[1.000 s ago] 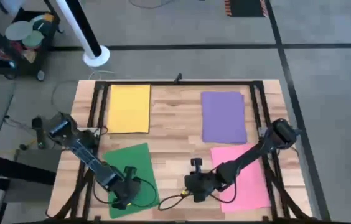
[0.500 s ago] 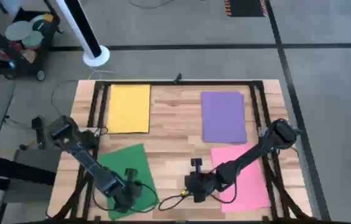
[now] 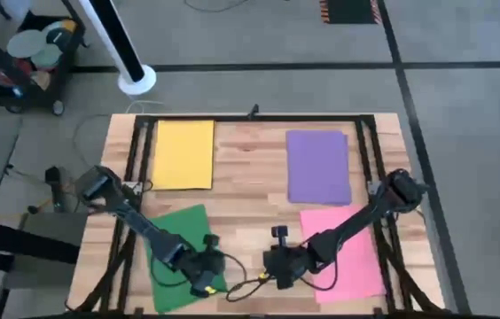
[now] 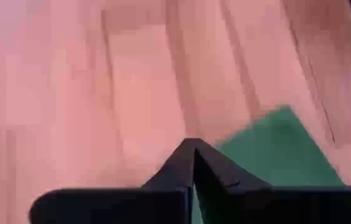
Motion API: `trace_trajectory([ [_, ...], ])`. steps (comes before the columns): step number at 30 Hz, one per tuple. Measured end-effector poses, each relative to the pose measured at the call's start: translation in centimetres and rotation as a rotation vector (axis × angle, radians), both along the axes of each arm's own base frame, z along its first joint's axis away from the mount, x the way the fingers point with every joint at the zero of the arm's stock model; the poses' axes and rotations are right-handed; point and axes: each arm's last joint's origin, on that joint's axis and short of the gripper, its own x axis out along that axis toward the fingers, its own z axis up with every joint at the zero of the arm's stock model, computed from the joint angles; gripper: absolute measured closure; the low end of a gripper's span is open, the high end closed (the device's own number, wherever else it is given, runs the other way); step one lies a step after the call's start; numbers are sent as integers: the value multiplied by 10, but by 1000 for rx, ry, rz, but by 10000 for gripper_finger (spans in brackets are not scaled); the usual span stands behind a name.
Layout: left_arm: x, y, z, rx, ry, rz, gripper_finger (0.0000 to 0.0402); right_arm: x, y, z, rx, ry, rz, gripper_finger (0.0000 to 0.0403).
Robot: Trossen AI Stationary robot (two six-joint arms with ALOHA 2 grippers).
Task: Organize paper
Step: Put the green paper on top of the other green paper in the bottom left of the table
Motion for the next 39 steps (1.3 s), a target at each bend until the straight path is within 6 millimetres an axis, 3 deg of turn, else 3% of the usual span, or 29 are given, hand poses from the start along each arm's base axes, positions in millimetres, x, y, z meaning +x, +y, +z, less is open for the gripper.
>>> trace_trajectory([
  [7, 6, -3, -18, -33, 52, -43, 402, -7, 11, 0, 7, -7, 32, 403],
  [22, -34, -22, 2, -116, 216, -38, 401, -6, 11, 1, 5, -11, 35, 403],
  [39, -51, -41, 5, -156, 261, -14, 401, -5, 10, 1, -2, -9, 43, 403],
])
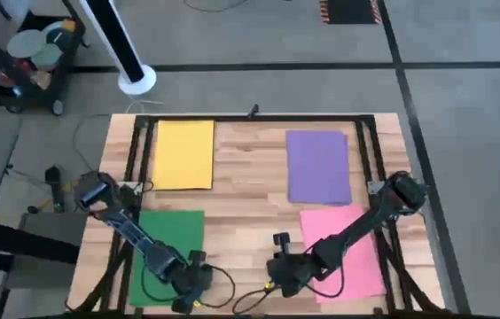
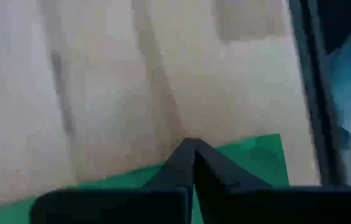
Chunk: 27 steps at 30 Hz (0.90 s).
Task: Organize paper
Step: Put the green paper on top of the other green paper in the bottom left of the table, then put the yellow paper on the bottom center of the table
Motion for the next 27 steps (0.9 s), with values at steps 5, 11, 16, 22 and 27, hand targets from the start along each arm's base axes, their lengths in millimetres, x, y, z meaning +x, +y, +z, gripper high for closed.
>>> trace_trajectory([
  [5, -6, -4, 0, 1, 7, 22, 401, 0, 0, 0, -1, 0, 1, 403],
  [11, -5, -5, 1, 14, -22, 49, 401, 0, 0, 0, -3, 2, 2, 403],
  [16, -5, -12, 7, -82, 40, 96, 401, -4, 2, -1, -13, 17, 12, 403],
  [22, 2, -24, 36, 20, -75, 66, 401, -6, 4, -2, -33, 27, 34, 403],
  [27, 14, -5, 54, 321, -210, 155, 401, -4, 1, -2, -57, 26, 49, 403],
])
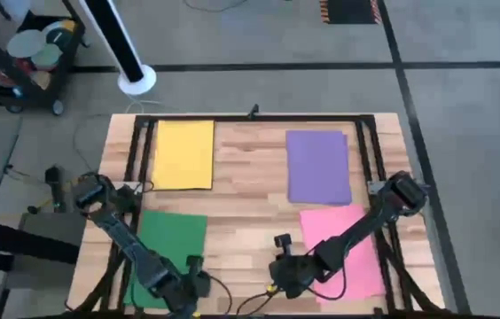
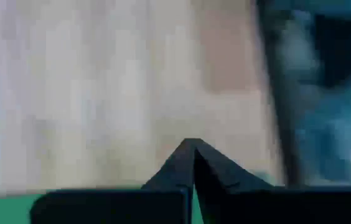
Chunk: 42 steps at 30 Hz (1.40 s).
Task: Organize paper
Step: Put the yellow paper on the bottom center of the table
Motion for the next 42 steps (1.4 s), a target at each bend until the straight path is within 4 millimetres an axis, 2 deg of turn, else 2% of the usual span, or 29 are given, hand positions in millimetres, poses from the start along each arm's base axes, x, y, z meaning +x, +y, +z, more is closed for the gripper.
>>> trace_trajectory([
  [2, 3, 15, 2, 102, -24, 51, 401, 1, -3, -4, -4, -17, 12, 403],
  [6, 2, 46, 2, 171, -99, 178, 401, 5, -19, -23, 30, -93, 30, 403],
  [10, -18, 60, -7, 137, -210, 279, 401, 9, -45, -41, 138, -176, 48, 403],
  [14, -35, 67, -17, 26, -430, 345, 401, 16, -77, -50, 186, -214, 26, 403],
  [17, -46, 77, -26, -63, -588, 378, 401, 26, -98, -49, 182, -216, -6, 403],
  [22, -60, 94, -37, -222, -772, 369, 401, 48, -126, -34, 155, -267, -28, 403],
  [28, -75, 101, -23, -253, -932, 157, 401, 81, -161, -1, 82, -311, -80, 394],
  [34, -87, 113, -18, -261, -980, 95, 401, 100, -190, 25, 15, -386, -97, 347],
  [37, -92, 119, -18, -250, -990, 80, 401, 114, -202, 17, -24, -397, -101, 330],
  [42, -98, 126, -14, -238, -1010, 42, 401, 152, -215, -19, -84, -333, -101, 325],
])
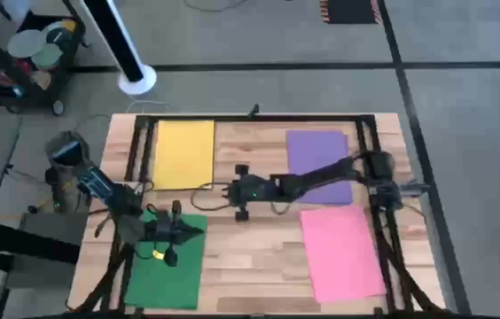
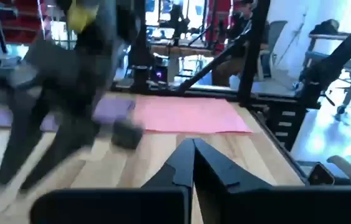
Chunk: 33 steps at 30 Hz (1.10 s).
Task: Organize paper
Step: Put the yellow paper on the bottom center of the table
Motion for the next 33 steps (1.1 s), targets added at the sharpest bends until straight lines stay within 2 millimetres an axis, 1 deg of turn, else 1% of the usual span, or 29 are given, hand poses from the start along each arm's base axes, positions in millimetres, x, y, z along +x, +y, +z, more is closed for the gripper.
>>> trace_trajectory([
  [3, -2, 3, 3, 16, -13, -5, 401, 23, -7, -12, -50, 33, -38, 325],
  [5, -3, 4, 5, 27, -19, -11, 401, 36, -10, -17, -63, 51, -43, 325],
  [8, -5, 5, 6, 52, -9, -14, 401, 53, -17, -22, -96, 80, -46, 325],
  [11, -6, 6, 7, 46, -4, -13, 401, 64, -23, -32, -105, 131, -51, 325],
  [13, -6, 7, 8, 31, -9, -11, 401, 68, -25, -39, -98, 169, -39, 325],
  [14, -7, 7, 9, 26, -10, -11, 401, 71, -26, -40, -95, 170, -35, 323],
  [19, -7, 8, 9, 47, -8, -6, 401, 76, -27, -36, -94, 151, -39, 304],
  [23, -7, 8, 9, 46, -8, -1, 401, 76, -35, -35, -76, 133, -71, 292],
  [26, -7, 8, 8, 35, -5, 1, 401, 76, -43, -35, -68, 132, -88, 293],
  [29, -7, 8, 6, 34, 9, 1, 401, 75, -47, -35, -67, 136, -96, 310],
  [31, -7, 8, 6, 26, 8, 1, 401, 75, -46, -36, -67, 136, -95, 334],
  [33, -7, 8, 6, 23, 9, 2, 401, 76, -44, -35, -68, 133, -92, 366],
])
